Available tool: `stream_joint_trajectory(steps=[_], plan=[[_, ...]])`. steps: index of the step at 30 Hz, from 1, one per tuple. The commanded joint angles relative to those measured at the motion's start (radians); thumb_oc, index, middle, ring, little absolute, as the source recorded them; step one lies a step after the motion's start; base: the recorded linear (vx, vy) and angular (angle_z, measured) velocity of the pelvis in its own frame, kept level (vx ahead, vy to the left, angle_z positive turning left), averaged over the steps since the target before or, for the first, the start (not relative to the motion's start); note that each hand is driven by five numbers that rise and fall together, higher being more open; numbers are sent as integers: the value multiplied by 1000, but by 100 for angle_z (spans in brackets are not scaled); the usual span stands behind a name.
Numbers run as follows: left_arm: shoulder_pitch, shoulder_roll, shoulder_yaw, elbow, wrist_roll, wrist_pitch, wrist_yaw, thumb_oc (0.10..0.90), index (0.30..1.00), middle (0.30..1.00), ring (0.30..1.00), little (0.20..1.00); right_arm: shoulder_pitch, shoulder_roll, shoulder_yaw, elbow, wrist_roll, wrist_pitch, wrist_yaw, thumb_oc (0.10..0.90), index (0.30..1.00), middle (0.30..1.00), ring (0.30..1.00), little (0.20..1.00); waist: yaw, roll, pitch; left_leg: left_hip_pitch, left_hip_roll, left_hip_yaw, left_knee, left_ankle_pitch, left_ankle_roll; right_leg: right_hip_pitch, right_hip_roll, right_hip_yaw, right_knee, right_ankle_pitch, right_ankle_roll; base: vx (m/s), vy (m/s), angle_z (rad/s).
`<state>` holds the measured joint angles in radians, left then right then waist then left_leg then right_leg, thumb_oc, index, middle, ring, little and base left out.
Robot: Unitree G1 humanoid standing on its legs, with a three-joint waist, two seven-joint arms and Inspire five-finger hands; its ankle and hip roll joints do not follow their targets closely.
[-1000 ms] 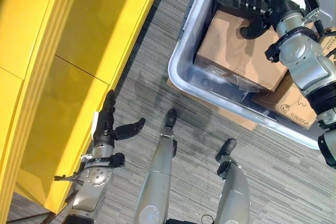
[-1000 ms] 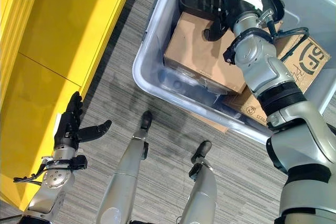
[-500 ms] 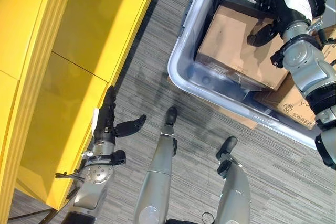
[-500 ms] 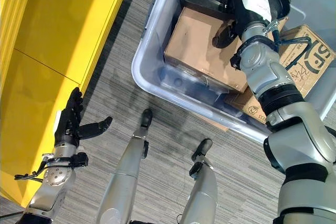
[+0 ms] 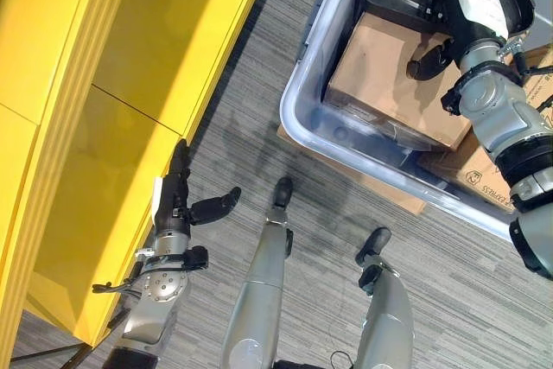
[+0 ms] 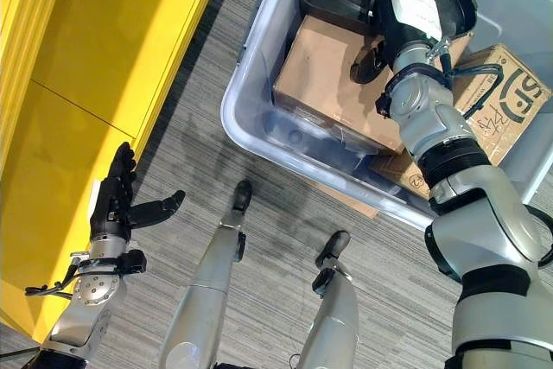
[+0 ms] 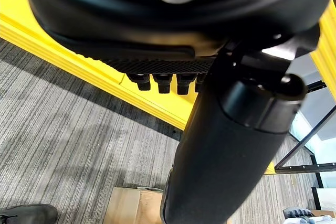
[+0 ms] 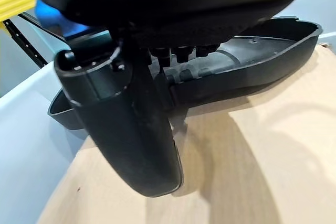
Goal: Move parts from the plastic box to the shelf.
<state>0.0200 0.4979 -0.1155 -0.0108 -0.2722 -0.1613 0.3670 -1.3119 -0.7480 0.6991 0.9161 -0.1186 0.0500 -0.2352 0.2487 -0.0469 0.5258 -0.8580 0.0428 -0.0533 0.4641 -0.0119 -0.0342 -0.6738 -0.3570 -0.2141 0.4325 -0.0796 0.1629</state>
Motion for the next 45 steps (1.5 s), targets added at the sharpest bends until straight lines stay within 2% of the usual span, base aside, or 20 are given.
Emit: stream_joint_trajectory(steps=[1,2,3,4,8,9,10,11,19,31,37,43,45], plan=[[-13,51,27,-95,-24,-100,46,900,1000,1000,1000,1000,-106,-22,48,49,-45,-7,-55,900,1000,1000,1000,1000,3,32,-6,-64,1,-24,92,-106,0,206,8,-14,-42,-87,6,0,0,0],[-13,51,27,-94,-24,-100,47,900,1000,1000,1000,1000,-107,-21,49,50,-45,-8,-56,900,1000,1000,1000,1000,2,32,-6,-64,1,-25,93,-106,0,207,8,-14,-42,-87,6,0,0,0],[-19,54,22,-92,-25,-103,46,900,1000,1000,1000,1000,-113,-9,60,91,-48,-9,-54,806,868,868,868,868,8,33,-6,-64,-1,-27,87,-104,-1,211,8,-19,-48,-87,7,0,0,0],[-24,57,23,-94,-26,-109,48,900,1000,1000,1000,1000,-120,-2,65,117,-48,-7,-55,810,874,874,874,874,12,34,-6,-65,-2,-29,86,-102,-1,213,8,-22,-51,-85,8,0,0,0],[-30,57,24,-104,-34,-120,52,900,1000,1000,1000,1000,-140,9,77,196,-45,-6,-61,606,588,588,588,588,26,41,-6,-73,-9,-32,80,-99,-1,214,7,-30,-58,-83,11,-7,-8,4],[-30,58,23,-104,-36,-121,52,900,1000,1000,1000,1000,-142,10,81,211,-43,-7,-61,569,536,536,536,536,30,43,-6,-75,-10,-33,79,-98,-1,214,6,-32,-57,-84,11,-8,-11,9],[-32,58,22,-104,-36,-122,53,900,1000,1000,1000,1000,-143,12,82,224,-41,-7,-61,553,514,514,514,514,32,44,-6,-76,-11,-33,79,-98,0,213,6,-33,-57,-84,11,-4,4,9],[-34,58,20,-104,-36,-123,53,900,1000,1000,1000,1000,-142,13,83,237,-40,-6,-61,400,300,300,300,300,33,44,-6,-79,-11,-33,81,-98,0,212,6,-32,-59,-84,10,-2,4,8],[-52,51,1,-104,-29,-129,59,900,1000,1000,1000,1000,-111,29,75,299,-38,-7,-56,400,300,300,300,300,47,62,-6,-97,-18,-37,82,-96,2,200,6,-36,-61,-86,12,2,4,2],[-59,48,-9,-93,-29,-131,53,900,1000,1000,1000,1000,-49,44,53,292,-41,-10,-48,400,300,300,300,300,47,64,-6,-83,-15,-36,82,-94,3,203,8,-34,-48,-95,12,0,0,0],[-63,46,-2,-76,-24,-114,50,900,1000,1000,1000,1000,23,30,22,130,-25,-18,-32,400,300,300,300,300,32,42,-6,-30,-4,-34,68,-91,0,242,18,-32,-46,-101,10,-3,-10,0],[-54,63,31,-73,-18,-83,16,900,1000,1000,1000,1000,143,-25,-43,-173,-13,-42,15,400,300,300,300,300,22,1,-6,95,20,-37,26,-80,-9,353,28,-50,-74,-102,8,-19,-78,-4],[-52,67,36,-72,-16,-78,10,900,1000,1000,1000,1000,170,-37,-68,-220,-5,-44,24,400,300,300,300,300,23,-5,-6,122,26,-38,13,-74,-13,377,28,-53,-84,-101,8,-17,-62,-3]])
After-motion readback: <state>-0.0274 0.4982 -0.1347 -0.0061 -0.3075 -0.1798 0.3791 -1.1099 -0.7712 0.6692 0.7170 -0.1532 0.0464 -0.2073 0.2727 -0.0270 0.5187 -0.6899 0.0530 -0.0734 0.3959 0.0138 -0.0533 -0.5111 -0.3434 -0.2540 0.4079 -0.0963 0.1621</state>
